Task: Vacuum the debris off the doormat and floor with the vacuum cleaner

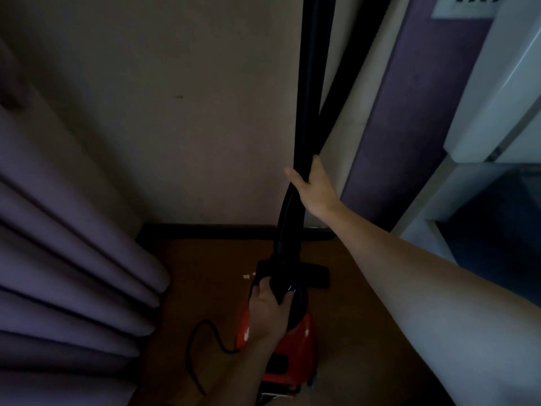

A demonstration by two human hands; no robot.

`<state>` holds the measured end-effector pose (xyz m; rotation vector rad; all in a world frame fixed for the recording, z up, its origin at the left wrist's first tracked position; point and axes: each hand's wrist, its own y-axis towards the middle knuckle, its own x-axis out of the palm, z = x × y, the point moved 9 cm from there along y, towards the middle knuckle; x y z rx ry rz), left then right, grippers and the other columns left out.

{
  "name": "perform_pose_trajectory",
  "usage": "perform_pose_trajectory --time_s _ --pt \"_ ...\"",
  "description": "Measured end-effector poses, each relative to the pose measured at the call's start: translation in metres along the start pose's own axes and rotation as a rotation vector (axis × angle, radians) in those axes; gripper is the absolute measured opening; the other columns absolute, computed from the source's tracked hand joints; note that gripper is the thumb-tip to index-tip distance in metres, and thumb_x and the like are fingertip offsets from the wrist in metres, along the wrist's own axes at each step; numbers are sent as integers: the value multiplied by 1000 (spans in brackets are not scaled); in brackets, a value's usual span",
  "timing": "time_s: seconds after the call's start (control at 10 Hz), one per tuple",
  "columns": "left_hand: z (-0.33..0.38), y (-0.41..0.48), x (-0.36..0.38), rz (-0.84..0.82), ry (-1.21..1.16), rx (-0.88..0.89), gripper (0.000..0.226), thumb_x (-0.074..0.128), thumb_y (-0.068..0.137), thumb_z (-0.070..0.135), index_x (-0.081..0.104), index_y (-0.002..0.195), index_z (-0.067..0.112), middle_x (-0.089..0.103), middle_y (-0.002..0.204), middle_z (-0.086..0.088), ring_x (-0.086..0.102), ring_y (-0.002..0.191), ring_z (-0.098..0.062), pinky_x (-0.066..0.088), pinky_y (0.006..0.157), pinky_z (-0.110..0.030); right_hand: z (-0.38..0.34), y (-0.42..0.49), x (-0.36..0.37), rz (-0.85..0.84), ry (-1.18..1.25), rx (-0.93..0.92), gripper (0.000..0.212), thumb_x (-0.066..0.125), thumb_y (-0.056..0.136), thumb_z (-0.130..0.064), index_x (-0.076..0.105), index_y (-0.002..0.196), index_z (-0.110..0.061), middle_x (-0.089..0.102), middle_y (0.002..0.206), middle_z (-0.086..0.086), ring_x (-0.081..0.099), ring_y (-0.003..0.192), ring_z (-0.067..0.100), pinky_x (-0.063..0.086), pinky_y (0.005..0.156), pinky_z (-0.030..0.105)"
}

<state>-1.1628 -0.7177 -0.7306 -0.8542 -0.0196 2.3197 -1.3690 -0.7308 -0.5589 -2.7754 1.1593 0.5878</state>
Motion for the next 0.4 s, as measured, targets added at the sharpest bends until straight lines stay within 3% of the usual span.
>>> perform_pose_trajectory --time_s 0.1,0.2,0.3,0.4 --pt "33 6 -34 26 131 100 57 64 93 35 44 141 14 52 132 -8 50 120 -20 43 97 -25 -6 -5 -13 -14 -116 38 57 58 102 -39 39 148 -11 57 141 5 55 129 22 47 106 35" --pt "88 7 -76 43 289 224 61 59 93 42 42 144 13 52 133 -9 50 120 -23 46 100 -34 -29 -18 -34 -46 -328 82 51 59 102 -39 44 145 -15 59 140 8 59 125 28 48 96 33" --pt "171 -3 -131 143 452 388 61 46 92 50 50 138 10 56 127 -10 54 113 -30 52 91 -43 -90 -33 -63 -59 -627 29 52 57 102 -40 44 147 -16 57 140 11 56 125 32 50 101 42" --pt "251 -22 -178 145 616 478 63 36 86 56 56 127 13 60 119 -6 58 108 -28 54 83 -42 -164 -45 -93 -66 -848 -48 50 54 101 -40 46 145 -19 57 138 8 55 126 29 47 102 43"
